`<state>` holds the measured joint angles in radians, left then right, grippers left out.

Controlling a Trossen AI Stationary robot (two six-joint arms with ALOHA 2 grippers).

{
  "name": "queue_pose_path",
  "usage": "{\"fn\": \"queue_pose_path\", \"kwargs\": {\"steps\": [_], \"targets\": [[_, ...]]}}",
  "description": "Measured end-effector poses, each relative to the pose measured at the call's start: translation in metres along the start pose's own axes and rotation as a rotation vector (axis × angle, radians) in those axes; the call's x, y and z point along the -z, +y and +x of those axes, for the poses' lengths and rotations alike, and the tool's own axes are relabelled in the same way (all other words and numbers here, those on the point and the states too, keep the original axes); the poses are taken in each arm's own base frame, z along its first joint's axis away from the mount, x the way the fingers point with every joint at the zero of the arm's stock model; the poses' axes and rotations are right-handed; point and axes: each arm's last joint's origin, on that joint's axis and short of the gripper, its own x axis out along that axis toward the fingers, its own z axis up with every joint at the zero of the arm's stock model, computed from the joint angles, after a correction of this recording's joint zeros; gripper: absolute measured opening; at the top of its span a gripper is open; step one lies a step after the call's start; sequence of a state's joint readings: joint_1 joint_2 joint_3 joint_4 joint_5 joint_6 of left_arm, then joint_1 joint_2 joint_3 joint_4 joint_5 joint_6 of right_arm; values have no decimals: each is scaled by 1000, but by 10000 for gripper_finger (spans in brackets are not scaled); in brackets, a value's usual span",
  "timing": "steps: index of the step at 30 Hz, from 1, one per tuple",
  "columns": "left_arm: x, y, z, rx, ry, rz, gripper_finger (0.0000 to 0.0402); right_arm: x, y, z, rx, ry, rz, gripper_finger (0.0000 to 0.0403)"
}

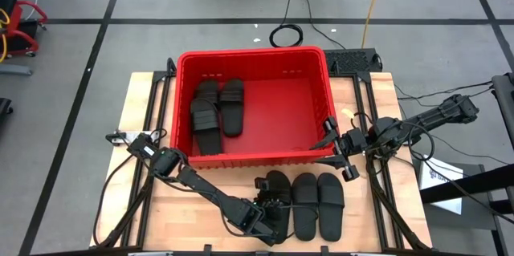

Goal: Pick and place slides into bin
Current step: Put the left black slide into the red bin

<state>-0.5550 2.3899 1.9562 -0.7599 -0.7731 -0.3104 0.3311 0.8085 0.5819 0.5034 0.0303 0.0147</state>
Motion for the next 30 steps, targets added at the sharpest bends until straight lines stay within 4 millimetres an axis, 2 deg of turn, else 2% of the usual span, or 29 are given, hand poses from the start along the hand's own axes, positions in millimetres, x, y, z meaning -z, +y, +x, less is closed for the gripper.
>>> {"fn": "queue_pose_path", "kwargs": {"steps": [13, 30], "targets": [[-9, 8, -40, -3, -39, 6, 3, 1, 0, 0, 0, 7, -1, 155], [-11, 24, -93, -59, -98, -2, 3, 2, -1, 0, 7, 17, -1, 155]]}}
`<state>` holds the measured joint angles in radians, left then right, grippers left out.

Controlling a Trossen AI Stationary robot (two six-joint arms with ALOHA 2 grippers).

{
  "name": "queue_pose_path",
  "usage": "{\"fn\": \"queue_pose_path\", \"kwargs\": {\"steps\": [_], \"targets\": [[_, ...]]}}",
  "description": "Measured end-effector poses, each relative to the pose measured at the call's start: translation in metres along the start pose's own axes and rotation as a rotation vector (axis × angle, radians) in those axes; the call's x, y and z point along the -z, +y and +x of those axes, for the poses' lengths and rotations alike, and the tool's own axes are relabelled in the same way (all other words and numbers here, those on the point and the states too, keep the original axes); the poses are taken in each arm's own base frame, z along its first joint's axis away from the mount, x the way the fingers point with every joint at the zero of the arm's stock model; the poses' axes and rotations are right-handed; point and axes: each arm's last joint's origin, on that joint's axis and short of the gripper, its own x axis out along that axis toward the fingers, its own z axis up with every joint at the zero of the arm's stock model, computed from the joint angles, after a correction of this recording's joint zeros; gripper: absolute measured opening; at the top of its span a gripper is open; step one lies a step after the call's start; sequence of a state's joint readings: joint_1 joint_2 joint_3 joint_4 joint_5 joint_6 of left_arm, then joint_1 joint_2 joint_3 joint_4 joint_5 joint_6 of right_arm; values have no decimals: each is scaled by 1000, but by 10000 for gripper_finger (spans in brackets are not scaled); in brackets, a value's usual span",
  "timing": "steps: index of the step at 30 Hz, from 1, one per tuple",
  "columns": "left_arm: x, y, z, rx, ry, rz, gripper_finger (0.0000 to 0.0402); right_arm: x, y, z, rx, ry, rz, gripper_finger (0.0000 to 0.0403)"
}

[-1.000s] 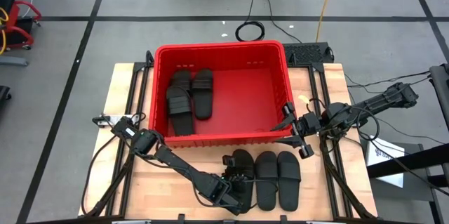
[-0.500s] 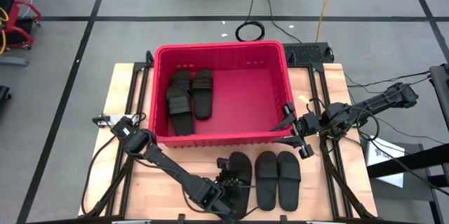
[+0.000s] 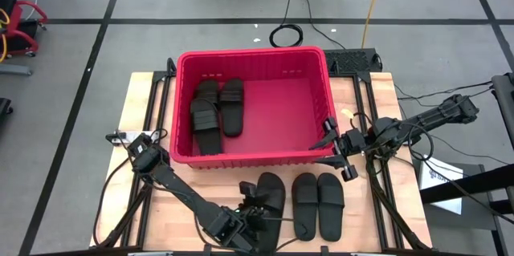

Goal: Pick and place slides into bin
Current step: Put the left black slide into the red bin

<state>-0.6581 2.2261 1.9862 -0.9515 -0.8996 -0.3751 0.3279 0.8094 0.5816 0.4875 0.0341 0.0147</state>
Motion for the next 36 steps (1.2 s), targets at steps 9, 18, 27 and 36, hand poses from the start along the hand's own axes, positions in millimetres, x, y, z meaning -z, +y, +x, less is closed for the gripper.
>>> {"fn": "queue_pose_path", "kwargs": {"steps": [9, 18, 27, 36], "targets": [[-4, 25, -29, -22, -12, -14, 4, 7, 0, 2, 2, 65, 27, 155], [-8, 64, -57, -65, -31, -35, 3, 18, 0, 10, 5, 116, 56, 155], [-12, 112, -88, -100, -73, 8, 4, 32, -1, 19, 32, 178, 34, 155], [-5, 170, -112, -165, -61, 5, 3, 34, -3, 20, 92, 183, -18, 155]]}}
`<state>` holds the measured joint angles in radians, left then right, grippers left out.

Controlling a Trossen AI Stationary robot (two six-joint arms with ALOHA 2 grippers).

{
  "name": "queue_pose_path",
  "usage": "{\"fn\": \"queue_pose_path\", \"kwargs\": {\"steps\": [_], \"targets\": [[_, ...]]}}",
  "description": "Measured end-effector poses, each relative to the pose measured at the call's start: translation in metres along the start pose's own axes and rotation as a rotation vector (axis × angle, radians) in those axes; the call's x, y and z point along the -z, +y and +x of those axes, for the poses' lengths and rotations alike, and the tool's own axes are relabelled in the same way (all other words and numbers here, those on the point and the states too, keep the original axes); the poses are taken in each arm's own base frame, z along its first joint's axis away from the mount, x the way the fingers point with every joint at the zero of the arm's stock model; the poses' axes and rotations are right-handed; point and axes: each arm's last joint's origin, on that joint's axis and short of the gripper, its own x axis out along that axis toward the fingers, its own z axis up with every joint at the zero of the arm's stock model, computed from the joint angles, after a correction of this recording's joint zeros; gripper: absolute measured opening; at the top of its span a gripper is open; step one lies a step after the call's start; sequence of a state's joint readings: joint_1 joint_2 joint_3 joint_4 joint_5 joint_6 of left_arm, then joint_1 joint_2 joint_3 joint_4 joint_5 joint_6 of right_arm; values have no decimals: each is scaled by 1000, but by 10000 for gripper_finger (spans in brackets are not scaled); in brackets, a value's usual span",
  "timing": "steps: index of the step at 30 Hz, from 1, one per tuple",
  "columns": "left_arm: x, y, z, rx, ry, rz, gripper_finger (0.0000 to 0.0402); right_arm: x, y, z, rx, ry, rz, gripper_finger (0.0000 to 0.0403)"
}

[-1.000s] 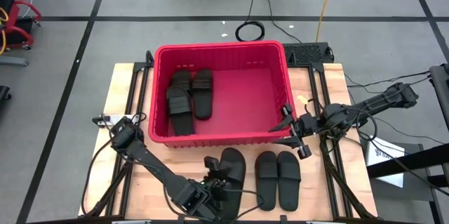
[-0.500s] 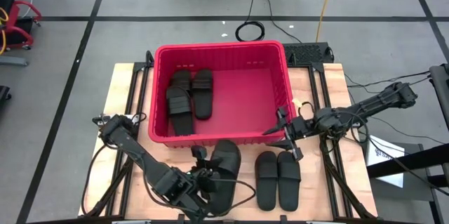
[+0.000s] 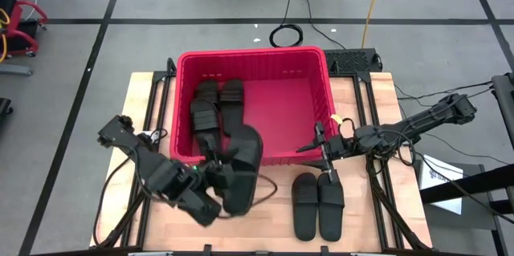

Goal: Pick and place slides into bin
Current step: Put the left black slide into the red bin

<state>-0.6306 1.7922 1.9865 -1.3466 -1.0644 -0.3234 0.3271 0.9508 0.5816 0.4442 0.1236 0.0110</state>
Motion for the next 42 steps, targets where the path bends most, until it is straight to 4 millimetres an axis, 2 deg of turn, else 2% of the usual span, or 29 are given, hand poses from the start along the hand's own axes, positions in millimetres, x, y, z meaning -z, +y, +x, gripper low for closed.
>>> {"fn": "queue_pose_path", "kwargs": {"steps": [5, 10, 17, 22, 26, 29, 34, 42], "targets": [[7, 33, 10, -68, 62, 25, 12, 0, -1, 0, 15, 1, -56, 155], [17, 70, 33, -164, 172, 22, 4, -3, -4, 0, 70, -22, -103, 155], [37, 108, 60, -242, 239, -8, 12, -3, -28, -5, 255, 18, -154, 155], [59, 124, 75, -165, 172, -28, 3, 0, -48, -8, 344, 72, -159, 155], [81, 129, 91, -84, 49, -50, 12, 0, -61, -11, 406, 74, -157, 155], [104, 130, 99, -101, 48, -39, 9, -1, -71, -12, 377, 65, -150, 155], [135, 119, 122, -109, 86, -76, 6, -4, -84, -16, 323, 32, -143, 155], [170, 94, 153, -87, 113, -99, 7, -10, -112, -27, 414, -23, -163, 155]]}}
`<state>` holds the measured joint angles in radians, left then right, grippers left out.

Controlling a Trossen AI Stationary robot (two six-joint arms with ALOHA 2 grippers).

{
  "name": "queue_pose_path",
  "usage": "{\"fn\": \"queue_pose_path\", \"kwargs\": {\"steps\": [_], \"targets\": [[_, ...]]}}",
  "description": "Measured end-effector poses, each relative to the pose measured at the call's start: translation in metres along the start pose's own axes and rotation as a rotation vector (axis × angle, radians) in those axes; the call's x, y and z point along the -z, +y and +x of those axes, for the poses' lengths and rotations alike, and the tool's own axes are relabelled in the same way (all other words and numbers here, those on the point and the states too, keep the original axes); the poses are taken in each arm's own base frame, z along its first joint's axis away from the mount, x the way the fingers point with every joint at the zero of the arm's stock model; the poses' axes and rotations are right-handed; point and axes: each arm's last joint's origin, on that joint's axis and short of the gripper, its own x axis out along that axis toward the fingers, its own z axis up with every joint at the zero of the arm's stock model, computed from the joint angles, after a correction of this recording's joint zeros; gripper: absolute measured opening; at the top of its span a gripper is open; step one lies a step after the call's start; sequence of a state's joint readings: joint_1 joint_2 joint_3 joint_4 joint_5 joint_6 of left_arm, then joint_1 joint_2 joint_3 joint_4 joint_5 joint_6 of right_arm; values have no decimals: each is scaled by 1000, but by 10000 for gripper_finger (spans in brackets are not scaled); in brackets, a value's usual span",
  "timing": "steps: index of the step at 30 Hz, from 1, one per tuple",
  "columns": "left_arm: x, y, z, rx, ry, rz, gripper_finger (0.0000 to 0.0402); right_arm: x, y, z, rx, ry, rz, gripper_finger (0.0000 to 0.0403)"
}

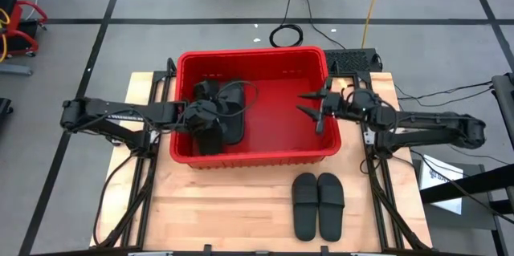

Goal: Pick and place slides into bin
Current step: Put the left black slide into the red bin

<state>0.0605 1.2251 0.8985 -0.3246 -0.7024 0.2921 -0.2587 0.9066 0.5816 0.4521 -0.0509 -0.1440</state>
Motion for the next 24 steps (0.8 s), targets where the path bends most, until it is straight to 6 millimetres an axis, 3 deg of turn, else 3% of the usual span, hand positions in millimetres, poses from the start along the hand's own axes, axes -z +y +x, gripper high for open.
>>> {"fn": "queue_pose_path", "kwargs": {"steps": [11, 15, 24], "targets": [[28, -22, 14, 23, -14, -47, 17, 5, -34, -5, -7, 3, 44, 155], [40, -32, 20, 35, 15, -19, 9, 8, -39, -6, 4, 31, 51, 155], [45, -54, 43, 44, 63, 39, 15, 10, -41, -6, 13, 42, 54, 155]]}}
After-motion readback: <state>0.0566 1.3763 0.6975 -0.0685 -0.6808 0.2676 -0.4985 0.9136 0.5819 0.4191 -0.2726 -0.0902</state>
